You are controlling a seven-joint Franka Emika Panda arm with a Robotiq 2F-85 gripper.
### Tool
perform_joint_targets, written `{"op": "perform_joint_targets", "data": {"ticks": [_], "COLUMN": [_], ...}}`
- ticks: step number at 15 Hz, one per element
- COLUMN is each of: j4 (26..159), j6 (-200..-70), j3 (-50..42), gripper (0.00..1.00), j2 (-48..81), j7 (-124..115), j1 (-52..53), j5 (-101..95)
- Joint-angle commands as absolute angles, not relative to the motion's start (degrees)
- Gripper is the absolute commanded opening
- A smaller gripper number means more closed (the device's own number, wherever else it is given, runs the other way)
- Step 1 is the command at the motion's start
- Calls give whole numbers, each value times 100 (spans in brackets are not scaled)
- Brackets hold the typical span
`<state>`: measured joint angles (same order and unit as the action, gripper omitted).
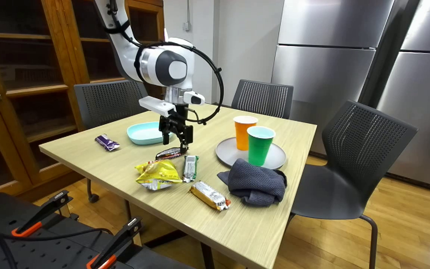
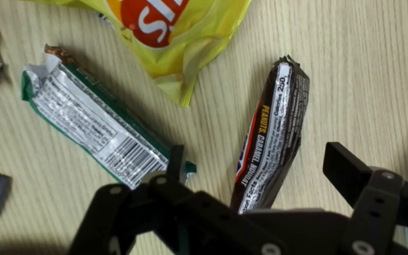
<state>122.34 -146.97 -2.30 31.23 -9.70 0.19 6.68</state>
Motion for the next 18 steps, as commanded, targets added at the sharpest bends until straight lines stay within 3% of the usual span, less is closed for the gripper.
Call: {"op": "perform_joint_targets", "data": {"ticks": [1,6,7,9,16,18], "j4": [12329,12326,12331,12338,12330,12332], "j6": [-14940,-15057,-15087,-15139,-15210,-15223], "j3": [-84,-72,-78,-75,-87,-91], "gripper": [100,100,75,66,10,0], "j2": [3149,3218,3226,3237,3272,3272], "j7": [-756,-718,-715,-688,-676,-681], "j1": [-53,-59,-55,-61,-84,-93], "j5": [720,700,695,691,698,700]}}
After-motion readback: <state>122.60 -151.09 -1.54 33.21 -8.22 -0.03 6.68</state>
